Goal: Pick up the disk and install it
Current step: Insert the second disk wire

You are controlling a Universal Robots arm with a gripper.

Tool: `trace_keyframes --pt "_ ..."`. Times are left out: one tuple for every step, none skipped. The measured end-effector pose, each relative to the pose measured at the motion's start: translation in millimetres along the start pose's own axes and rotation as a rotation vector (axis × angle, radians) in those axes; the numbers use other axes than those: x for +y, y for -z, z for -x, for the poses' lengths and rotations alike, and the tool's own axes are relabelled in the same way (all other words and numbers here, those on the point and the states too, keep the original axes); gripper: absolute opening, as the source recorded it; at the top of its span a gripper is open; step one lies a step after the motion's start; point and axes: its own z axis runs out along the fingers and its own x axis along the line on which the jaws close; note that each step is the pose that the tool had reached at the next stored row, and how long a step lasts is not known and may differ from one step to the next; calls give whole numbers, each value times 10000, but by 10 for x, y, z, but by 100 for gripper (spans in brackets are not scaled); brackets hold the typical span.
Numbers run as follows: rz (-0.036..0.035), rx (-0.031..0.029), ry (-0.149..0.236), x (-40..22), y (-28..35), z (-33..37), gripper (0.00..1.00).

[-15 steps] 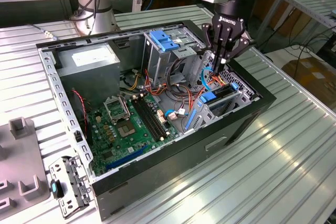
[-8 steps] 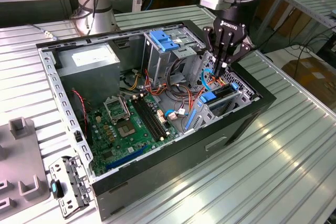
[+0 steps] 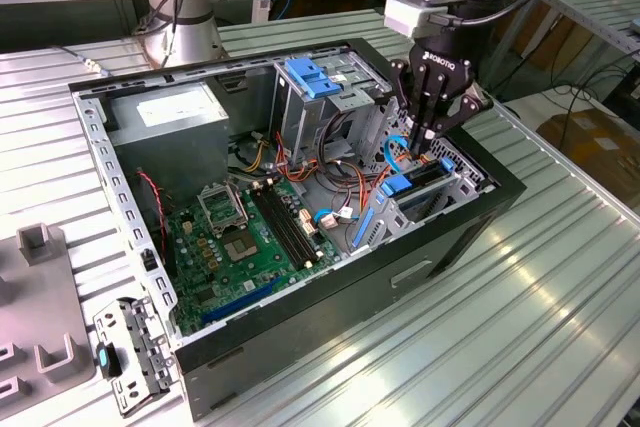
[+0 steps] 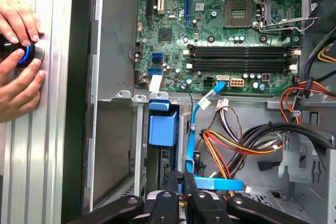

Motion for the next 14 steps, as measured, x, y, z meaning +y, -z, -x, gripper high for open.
trace_keyframes --pt "-54 -41 -10 10 -4 -10 16" --pt "-100 -81 -18 16 -6 -18 16" --pt "-174 -166 -32 25 -11 -30 16" --pt "-226 -240 -42 31 -15 -42 16" --pt "-261 -290 -48 37 -18 -51 16" --pt "-305 -368 -56 47 -27 -71 16" --pt "-332 -428 -60 55 -40 -100 16" --pt "-344 -463 -61 59 -50 -122 16" --pt "-349 -487 -62 62 -55 -138 16" --pt "-359 -554 -64 65 -62 -163 16" --pt "-367 -626 -65 67 -66 -178 16" --pt "-375 -707 -67 68 -70 -195 16" --pt "-380 -784 -68 69 -75 -211 16" --pt "-390 -921 -67 70 -82 -240 16"
